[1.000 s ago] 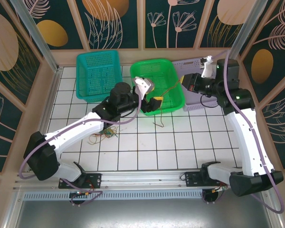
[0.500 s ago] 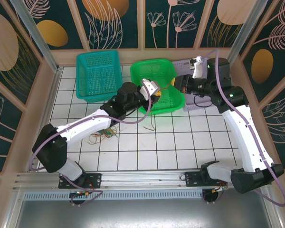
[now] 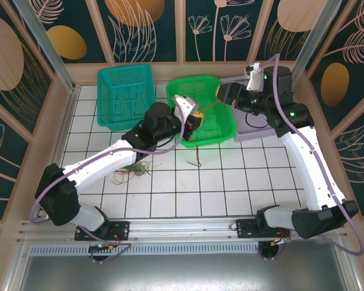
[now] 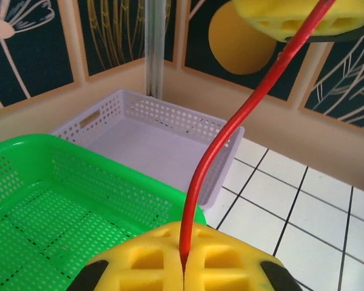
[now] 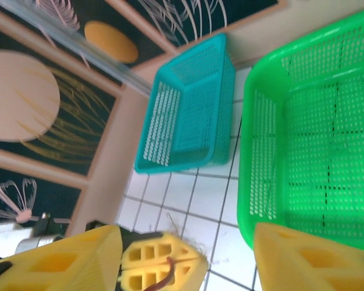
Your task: Untangle the cables
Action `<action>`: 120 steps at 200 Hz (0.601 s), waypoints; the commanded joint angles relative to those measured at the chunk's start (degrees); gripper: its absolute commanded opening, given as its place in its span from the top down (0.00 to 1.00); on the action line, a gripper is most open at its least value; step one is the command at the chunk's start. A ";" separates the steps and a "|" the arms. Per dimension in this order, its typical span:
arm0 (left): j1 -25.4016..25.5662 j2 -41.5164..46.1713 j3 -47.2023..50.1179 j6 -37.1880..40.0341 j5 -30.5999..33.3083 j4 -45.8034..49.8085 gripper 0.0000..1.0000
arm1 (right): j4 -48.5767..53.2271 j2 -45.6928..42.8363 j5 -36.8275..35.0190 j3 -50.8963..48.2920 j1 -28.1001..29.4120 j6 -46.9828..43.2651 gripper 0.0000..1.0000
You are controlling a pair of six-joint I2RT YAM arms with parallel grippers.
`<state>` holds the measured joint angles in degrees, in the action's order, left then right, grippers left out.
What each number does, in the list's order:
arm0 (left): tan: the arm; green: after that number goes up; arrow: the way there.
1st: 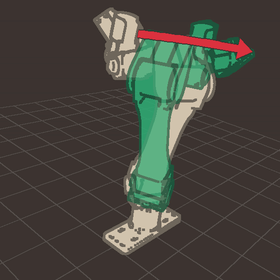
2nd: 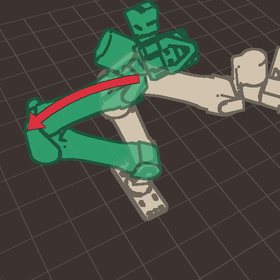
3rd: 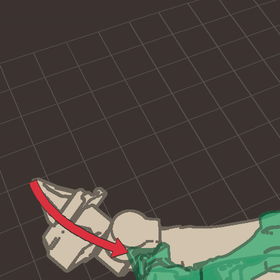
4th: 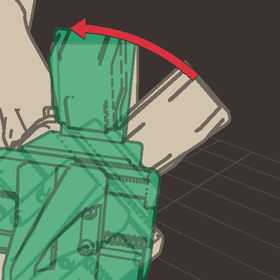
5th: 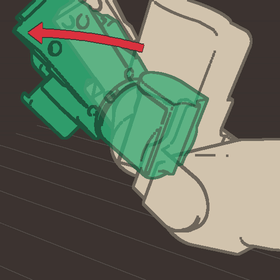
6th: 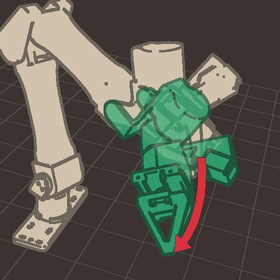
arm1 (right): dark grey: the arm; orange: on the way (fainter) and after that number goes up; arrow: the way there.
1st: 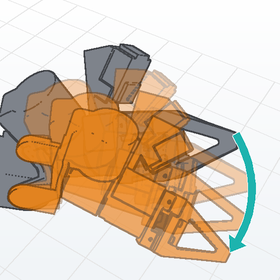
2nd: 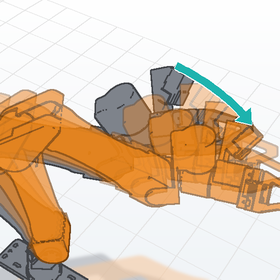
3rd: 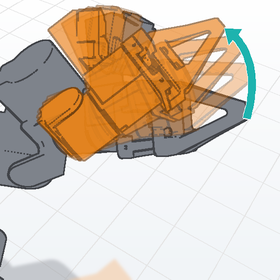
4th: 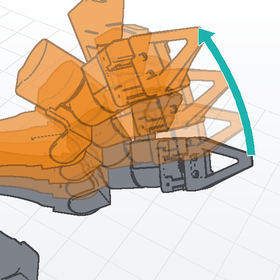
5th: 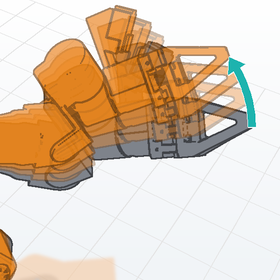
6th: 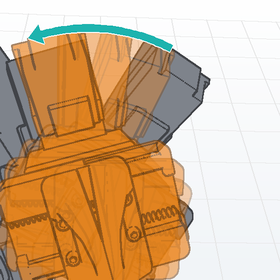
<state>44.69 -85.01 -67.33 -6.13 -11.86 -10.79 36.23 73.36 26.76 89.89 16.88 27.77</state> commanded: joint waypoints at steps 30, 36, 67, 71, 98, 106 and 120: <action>-7.25 4.49 -4.15 -15.09 0.21 8.75 1.00 | -6.13 -4.34 -6.67 4.15 -2.97 4.78 0.30; -8.09 4.63 -4.95 -16.31 -0.13 9.93 1.00 | -6.74 -5.30 -7.74 3.53 -3.07 5.08 0.29; -12.78 3.55 -12.12 -20.36 0.06 18.37 1.00 | -8.57 -9.39 -11.74 -1.03 -3.29 7.13 0.28; -13.52 3.31 -13.21 -20.84 0.61 19.37 1.00 | -8.82 -9.70 -11.47 -1.69 -3.34 7.41 0.28; -18.78 0.31 -22.97 -22.45 4.45 25.37 1.00 | -10.11 -10.41 -8.17 -6.51 -3.30 10.29 0.28; -20.47 -1.02 -26.00 -22.86 5.02 26.78 1.00 | -10.97 -10.85 -7.43 -8.24 -3.22 11.37 0.28; -23.00 -3.91 -33.02 -22.57 7.26 30.03 1.00 | -12.19 -11.65 -6.66 -11.05 -3.00 12.79 0.28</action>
<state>25.54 -85.12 -90.83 -26.65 -8.97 12.14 27.22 61.89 18.22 83.37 13.91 36.80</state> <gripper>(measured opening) 0.047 0.720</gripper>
